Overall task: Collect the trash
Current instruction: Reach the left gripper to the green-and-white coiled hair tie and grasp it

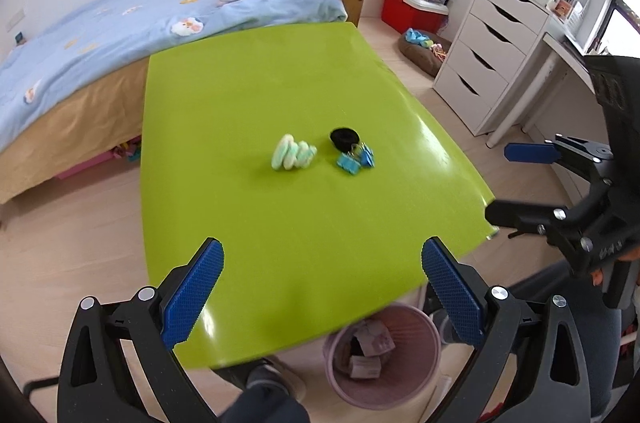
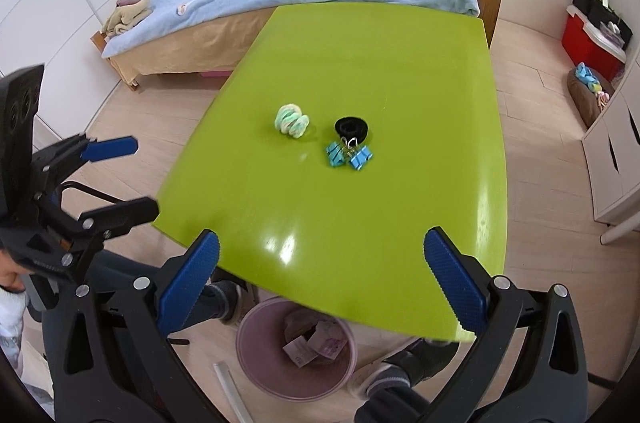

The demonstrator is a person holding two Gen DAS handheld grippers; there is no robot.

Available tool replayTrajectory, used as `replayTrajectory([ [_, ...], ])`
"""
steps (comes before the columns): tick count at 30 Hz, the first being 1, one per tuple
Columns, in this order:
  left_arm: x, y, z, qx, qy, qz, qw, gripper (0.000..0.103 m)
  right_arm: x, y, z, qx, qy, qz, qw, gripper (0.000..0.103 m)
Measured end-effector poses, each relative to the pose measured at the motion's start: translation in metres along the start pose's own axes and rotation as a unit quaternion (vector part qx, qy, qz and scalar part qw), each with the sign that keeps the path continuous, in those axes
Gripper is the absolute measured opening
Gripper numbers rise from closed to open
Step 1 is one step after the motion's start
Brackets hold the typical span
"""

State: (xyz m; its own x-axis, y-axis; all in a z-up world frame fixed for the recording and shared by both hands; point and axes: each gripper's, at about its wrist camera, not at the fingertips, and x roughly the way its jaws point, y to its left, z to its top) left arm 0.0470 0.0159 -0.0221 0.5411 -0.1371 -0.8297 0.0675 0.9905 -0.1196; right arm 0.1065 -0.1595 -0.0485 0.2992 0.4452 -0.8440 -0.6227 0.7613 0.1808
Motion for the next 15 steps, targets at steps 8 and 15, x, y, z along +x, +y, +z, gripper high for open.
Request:
replayTrajectory([
  [8, 0.05, 0.013, 0.038, 0.009, 0.036, 0.007, 0.9993, 0.095, 0.027, -0.007, 0.025, -0.011, 0.022, -0.011, 1.0, 0.1],
  [15, 0.098, 0.024, 0.054, 0.014, 0.069, 0.016, 0.9974, 0.095, 0.052, -0.02, 0.04, -0.015, 0.044, -0.023, 0.999, 0.1],
])
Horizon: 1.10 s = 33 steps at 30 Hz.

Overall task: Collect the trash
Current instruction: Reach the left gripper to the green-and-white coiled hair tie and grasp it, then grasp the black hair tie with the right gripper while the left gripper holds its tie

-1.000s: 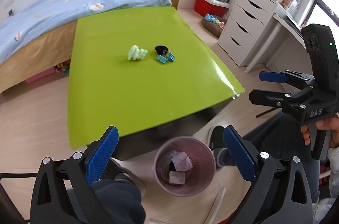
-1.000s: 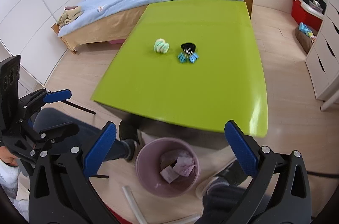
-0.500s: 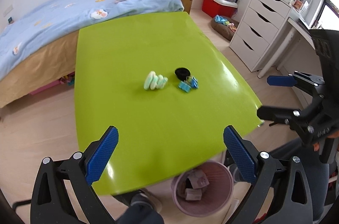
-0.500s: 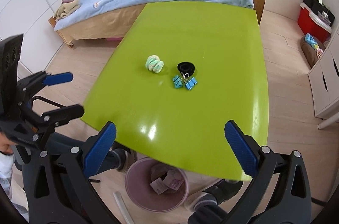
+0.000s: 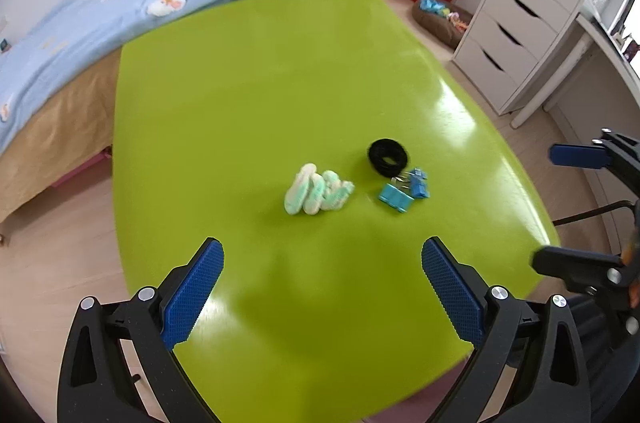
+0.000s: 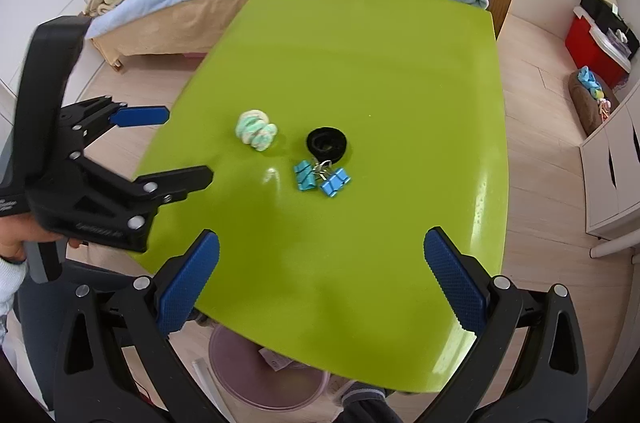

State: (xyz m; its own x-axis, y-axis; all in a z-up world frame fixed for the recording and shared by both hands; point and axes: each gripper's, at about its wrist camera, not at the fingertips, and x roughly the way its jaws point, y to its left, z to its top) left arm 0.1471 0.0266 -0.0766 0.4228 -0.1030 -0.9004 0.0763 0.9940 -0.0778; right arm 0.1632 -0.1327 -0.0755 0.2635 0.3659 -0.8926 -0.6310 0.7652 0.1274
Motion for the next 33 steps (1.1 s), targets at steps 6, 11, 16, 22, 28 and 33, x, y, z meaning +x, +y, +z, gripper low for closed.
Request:
replayTrajectory([
  [6, 0.028, 0.002, 0.012, 0.005, 0.006, 0.0, 1.0, 0.095, 0.015, -0.011, 0.002, 0.004, 0.015, -0.004, 1.0, 0.1],
  [11, 0.044, 0.005, 0.02, 0.007, 0.009, -0.003, 0.9999, 0.095, 0.024, -0.017, 0.003, 0.007, 0.024, -0.004, 1.0, 0.1],
  [16, 0.057, 0.005, 0.021, 0.01, 0.022, -0.013, 0.9996, 0.062, 0.03, -0.02, 0.007, 0.009, 0.028, -0.004, 1.0, 0.1],
  [22, 0.056, 0.005, 0.02, 0.011, 0.021, -0.017, 0.9996, 0.027, 0.035, -0.02, 0.012, 0.01, 0.03, -0.002, 0.999, 0.1],
  [28, 0.049, 0.008, 0.018, 0.012, 0.018, -0.017, 0.9996, 0.019, 0.046, -0.016, 0.026, 0.01, 0.035, 0.001, 0.999, 0.1],
  [33, 0.041, 0.014, 0.017, 0.009, 0.012, -0.014, 0.9998, 0.019, 0.056, -0.012, 0.042, 0.007, 0.041, 0.0, 0.999, 0.1],
])
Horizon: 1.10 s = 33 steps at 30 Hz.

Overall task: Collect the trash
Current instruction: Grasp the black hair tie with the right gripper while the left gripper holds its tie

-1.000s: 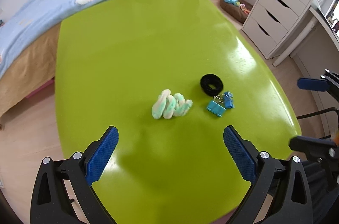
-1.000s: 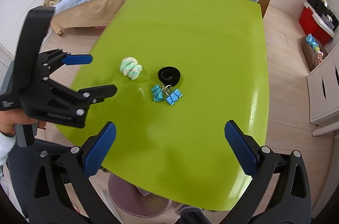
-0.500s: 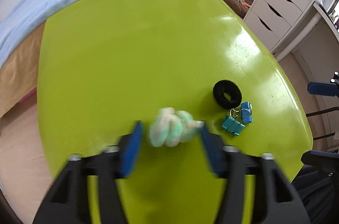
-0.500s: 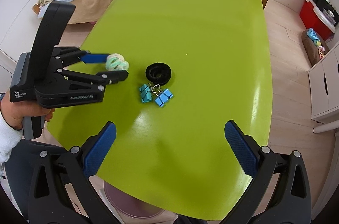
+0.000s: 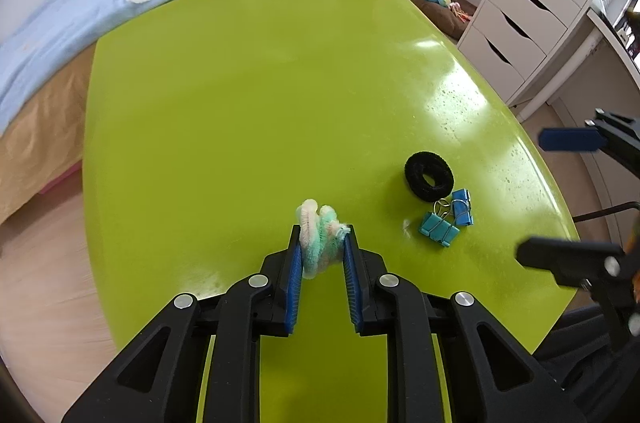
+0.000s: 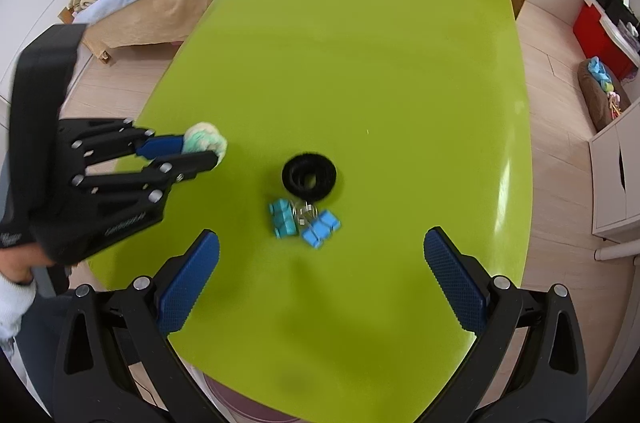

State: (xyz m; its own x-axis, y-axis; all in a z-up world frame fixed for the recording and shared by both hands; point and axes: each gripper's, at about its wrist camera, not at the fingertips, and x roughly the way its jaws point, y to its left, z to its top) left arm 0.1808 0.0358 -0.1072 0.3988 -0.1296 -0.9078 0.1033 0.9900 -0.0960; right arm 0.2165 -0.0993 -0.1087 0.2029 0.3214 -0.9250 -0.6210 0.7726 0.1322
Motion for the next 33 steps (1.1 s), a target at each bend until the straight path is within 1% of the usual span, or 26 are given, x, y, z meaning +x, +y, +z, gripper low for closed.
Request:
replayTrajectory([
  [6, -0.011, 0.009, -0.004, -0.008, -0.005, 0.006, 0.9999, 0.019, 0.015, 0.005, 0.028, 0.002, 0.018, -0.007, 1.0, 0.1],
  [11, -0.018, 0.016, -0.008, -0.013, -0.008, 0.009, 0.9998, 0.019, 0.034, 0.003, 0.048, 0.025, 0.057, -0.014, 0.998, 0.1],
  [14, -0.021, 0.019, -0.011, -0.016, -0.01, 0.01, 0.9998, 0.019, 0.045, 0.007, 0.052, 0.026, 0.079, -0.017, 0.996, 0.1],
  [17, -0.024, 0.022, -0.014, -0.02, -0.012, 0.009, 0.9997, 0.019, 0.052, 0.01, 0.053, 0.03, 0.09, -0.018, 0.995, 0.1],
  [18, -0.024, 0.023, -0.015, -0.021, -0.012, 0.008, 0.9997, 0.019, 0.054, 0.011, 0.053, 0.032, 0.093, -0.017, 0.995, 0.098],
  [19, -0.024, 0.023, -0.016, -0.022, -0.012, 0.008, 0.9997, 0.019, 0.056, 0.011, 0.053, 0.034, 0.098, -0.016, 0.995, 0.094],
  [20, -0.024, 0.024, -0.017, -0.023, -0.011, 0.008, 0.9996, 0.019, 0.059, 0.012, 0.052, 0.037, 0.102, -0.016, 0.994, 0.079],
  [21, -0.024, 0.024, -0.018, -0.024, -0.011, 0.007, 0.9996, 0.019, 0.061, 0.011, 0.052, 0.04, 0.108, -0.016, 0.993, 0.07],
  [22, -0.024, 0.024, -0.018, -0.024, -0.01, 0.007, 0.9996, 0.019, 0.064, 0.011, 0.051, 0.042, 0.113, -0.017, 0.992, 0.068],
  [23, -0.025, 0.024, -0.019, -0.024, -0.01, 0.006, 0.9996, 0.019, 0.066, 0.011, 0.052, 0.042, 0.116, -0.018, 0.992, 0.061],
  [24, -0.025, 0.025, -0.019, -0.025, -0.01, 0.005, 0.9996, 0.019, 0.067, 0.011, 0.052, 0.041, 0.117, -0.02, 0.992, 0.051],
  [25, -0.025, 0.024, -0.019, -0.025, -0.011, 0.005, 0.9996, 0.019, 0.067, 0.011, 0.052, 0.042, 0.116, -0.021, 0.992, 0.045],
  [26, -0.026, 0.024, -0.019, -0.025, -0.01, 0.005, 0.9996, 0.019, 0.067, 0.011, 0.052, 0.042, 0.115, -0.023, 0.992, 0.035],
  [27, -0.026, 0.024, -0.019, -0.026, -0.01, 0.005, 0.9996, 0.019, 0.066, 0.011, 0.051, 0.042, 0.112, -0.024, 0.993, 0.033],
  [30, -0.027, 0.023, -0.019, -0.027, -0.011, 0.006, 0.9995, 0.019, 0.063, 0.008, 0.054, 0.042, 0.098, -0.022, 0.994, 0.032],
  [33, -0.029, 0.02, -0.021, -0.028, -0.011, 0.007, 0.9995, 0.019, 0.052, 0.005, 0.054, 0.044, 0.076, -0.023, 0.996, 0.032],
])
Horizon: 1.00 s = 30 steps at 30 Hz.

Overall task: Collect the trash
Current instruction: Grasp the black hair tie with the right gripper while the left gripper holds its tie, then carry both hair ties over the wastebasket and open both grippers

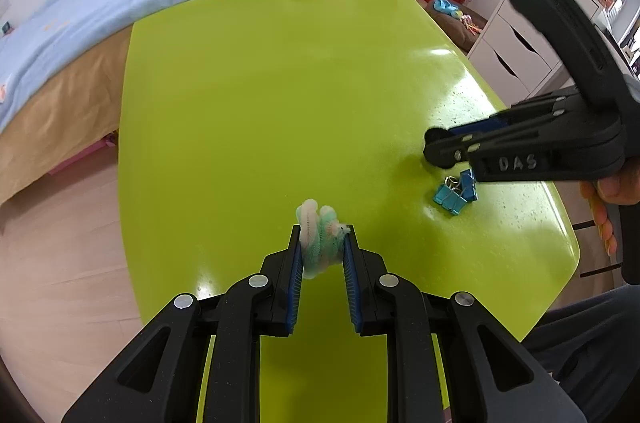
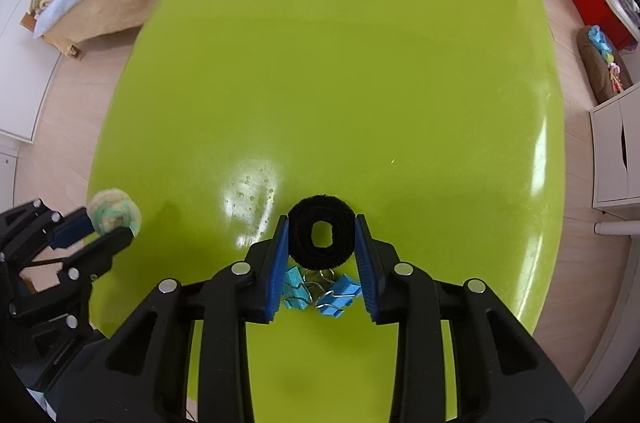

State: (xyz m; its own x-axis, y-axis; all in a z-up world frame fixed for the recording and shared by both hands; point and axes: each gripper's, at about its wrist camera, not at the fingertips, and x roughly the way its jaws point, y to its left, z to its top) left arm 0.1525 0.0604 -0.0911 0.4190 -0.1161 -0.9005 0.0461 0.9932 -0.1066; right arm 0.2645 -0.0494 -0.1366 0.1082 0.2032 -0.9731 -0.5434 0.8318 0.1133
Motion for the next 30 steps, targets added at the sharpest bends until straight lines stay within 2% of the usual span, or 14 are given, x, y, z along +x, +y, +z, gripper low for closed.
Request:
replayTrajectory([
  [5, -0.014, -0.01, -0.003, 0.002, -0.005, 0.001, 1.0, 0.019, -0.026, 0.002, -0.011, -0.008, -0.031, 0.0, 0.999, 0.032],
  [12, -0.044, -0.037, -0.018, 0.012, -0.023, -0.006, 0.9996, 0.019, -0.066, 0.006, -0.051, -0.029, -0.072, -0.009, 0.997, 0.032],
  [22, -0.083, -0.076, -0.062, 0.031, -0.042, -0.016, 0.9985, 0.019, -0.114, 0.023, -0.136, -0.059, -0.131, -0.016, 0.99, 0.032],
  [30, -0.103, -0.099, -0.107, 0.04, -0.055, -0.022, 0.9974, 0.019, -0.128, 0.03, -0.213, -0.06, -0.145, 0.008, 0.988, 0.032],
])
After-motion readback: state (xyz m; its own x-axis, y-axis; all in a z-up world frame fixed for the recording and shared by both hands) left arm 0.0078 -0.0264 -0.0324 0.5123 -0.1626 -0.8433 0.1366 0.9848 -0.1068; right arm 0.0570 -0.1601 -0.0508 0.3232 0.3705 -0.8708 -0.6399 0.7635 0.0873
